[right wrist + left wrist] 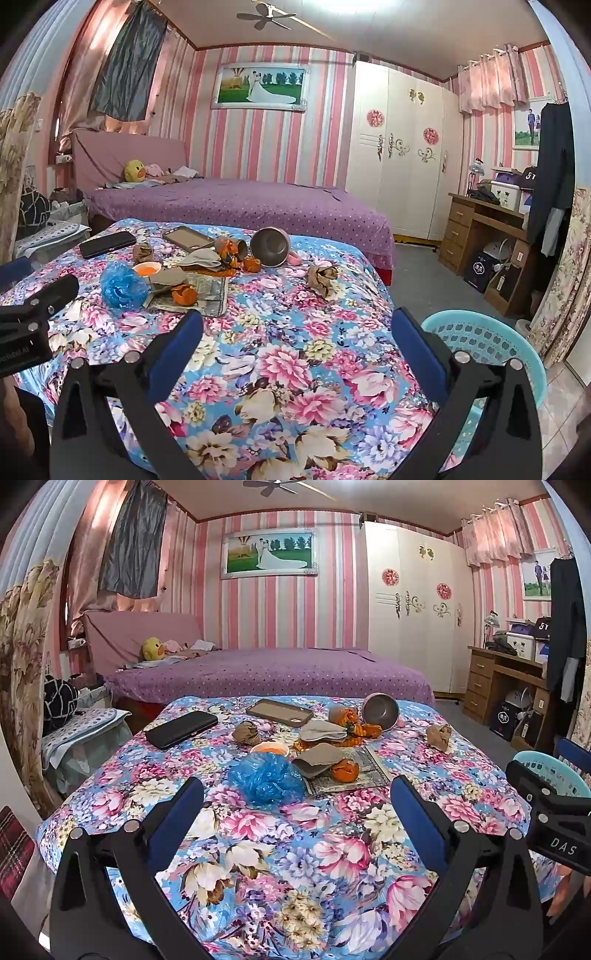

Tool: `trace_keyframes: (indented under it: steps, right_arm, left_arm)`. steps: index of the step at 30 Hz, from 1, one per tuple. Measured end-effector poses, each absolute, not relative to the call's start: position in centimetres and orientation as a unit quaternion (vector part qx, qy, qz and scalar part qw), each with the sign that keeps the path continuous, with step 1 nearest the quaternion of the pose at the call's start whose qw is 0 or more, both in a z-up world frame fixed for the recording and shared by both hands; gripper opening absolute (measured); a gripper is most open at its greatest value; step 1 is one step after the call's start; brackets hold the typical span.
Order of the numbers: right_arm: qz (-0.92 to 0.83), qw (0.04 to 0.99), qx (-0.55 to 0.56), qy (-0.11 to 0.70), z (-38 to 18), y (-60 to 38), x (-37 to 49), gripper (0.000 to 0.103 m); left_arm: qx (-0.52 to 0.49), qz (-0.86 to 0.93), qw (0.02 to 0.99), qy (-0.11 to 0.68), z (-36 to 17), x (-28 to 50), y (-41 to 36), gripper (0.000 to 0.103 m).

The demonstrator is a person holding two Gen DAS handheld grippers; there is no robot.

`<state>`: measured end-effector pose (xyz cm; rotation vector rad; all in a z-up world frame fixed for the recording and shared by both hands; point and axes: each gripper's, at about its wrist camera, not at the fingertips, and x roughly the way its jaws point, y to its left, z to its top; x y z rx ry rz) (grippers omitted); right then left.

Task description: Collect trash

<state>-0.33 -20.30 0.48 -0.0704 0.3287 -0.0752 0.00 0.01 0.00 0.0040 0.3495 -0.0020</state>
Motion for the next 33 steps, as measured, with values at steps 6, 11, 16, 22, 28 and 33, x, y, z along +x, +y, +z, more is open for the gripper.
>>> trace_keyframes:
  steps: [6,11,16,22,28,33]
  right_arm:
    - [-0.037,0.985,-0.037,0.162,0.40,-20.26,-0.18,0.099]
    - [-0.039,0.986,-0.035,0.161,0.33,-20.30,-0.21,0.099]
    - [-0.038,0.986,-0.035,0.160,0.43,-20.44,-0.23,0.099]
    - [-0.039,0.986,-0.034,0.161,0.48,-20.83,-0.45,0.099]
    - [-0.040,0.986,-0.035,0.161,0.33,-21.03,-0.30,0.099]
    - [-0.040,0.986,-0.035,0.160,0.32,-20.92,-0.30,0.099]
  left_arm:
    - [0.000,-0.002,0.984,0.178,-0.01,0.04,0.02,0.098]
    - [-0.002,-0.001,0.984,0.177,0.00,0.07,0.08,0.098]
    - [0.000,-0.001,0.984,0.176,0.01,0.04,0.05,0.098]
    - [0.001,0.000,0.984,0.175,0.01,0.04,0.06,0.098]
    - [0.002,0.001,0.985,0.174,0.36,-0.37,0.14,0.098]
    - [0.003,0.001,0.985,0.174,0.34,-0.37,0.09,0.098]
